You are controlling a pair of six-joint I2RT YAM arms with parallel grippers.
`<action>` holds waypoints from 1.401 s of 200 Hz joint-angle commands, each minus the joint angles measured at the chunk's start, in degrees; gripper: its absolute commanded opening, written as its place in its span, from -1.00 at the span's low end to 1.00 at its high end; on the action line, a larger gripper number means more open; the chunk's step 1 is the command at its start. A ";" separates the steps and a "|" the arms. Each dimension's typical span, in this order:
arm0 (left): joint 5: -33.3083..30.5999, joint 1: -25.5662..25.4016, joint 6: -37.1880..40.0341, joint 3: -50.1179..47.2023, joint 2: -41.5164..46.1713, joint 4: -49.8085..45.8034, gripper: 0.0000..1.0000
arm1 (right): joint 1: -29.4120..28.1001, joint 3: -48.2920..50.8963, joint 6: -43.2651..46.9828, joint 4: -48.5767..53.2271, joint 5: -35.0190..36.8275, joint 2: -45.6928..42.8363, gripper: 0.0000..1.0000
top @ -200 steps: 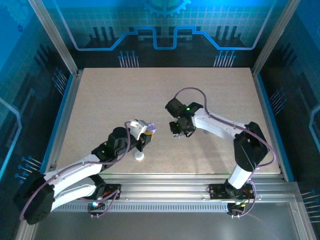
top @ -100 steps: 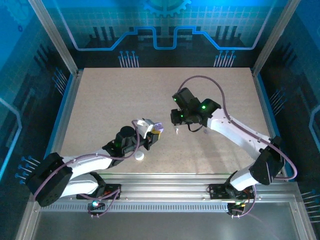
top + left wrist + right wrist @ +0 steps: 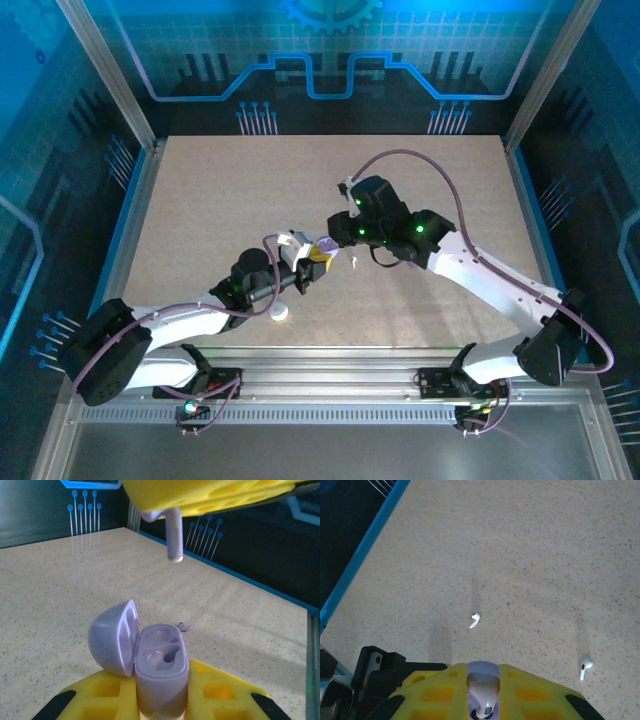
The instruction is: Insert the wireless bluetooth earbuds into the charging case
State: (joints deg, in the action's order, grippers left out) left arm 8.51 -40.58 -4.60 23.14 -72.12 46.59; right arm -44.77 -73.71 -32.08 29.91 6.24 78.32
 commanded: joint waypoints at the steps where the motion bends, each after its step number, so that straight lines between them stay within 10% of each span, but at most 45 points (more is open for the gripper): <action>1: 2.51 -0.33 -0.22 1.87 -0.57 3.88 -0.74 | -0.94 2.09 1.57 -5.43 -1.84 -1.67 -0.65; 280: 2.73 -0.31 -0.31 2.25 2.50 4.05 -0.73 | -3.21 11.02 6.42 -11.97 -4.51 -4.55 -0.65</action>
State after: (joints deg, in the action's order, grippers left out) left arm 9.96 -40.58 -4.60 23.55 -71.37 48.36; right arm -46.94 -63.59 -27.57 18.87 3.53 74.19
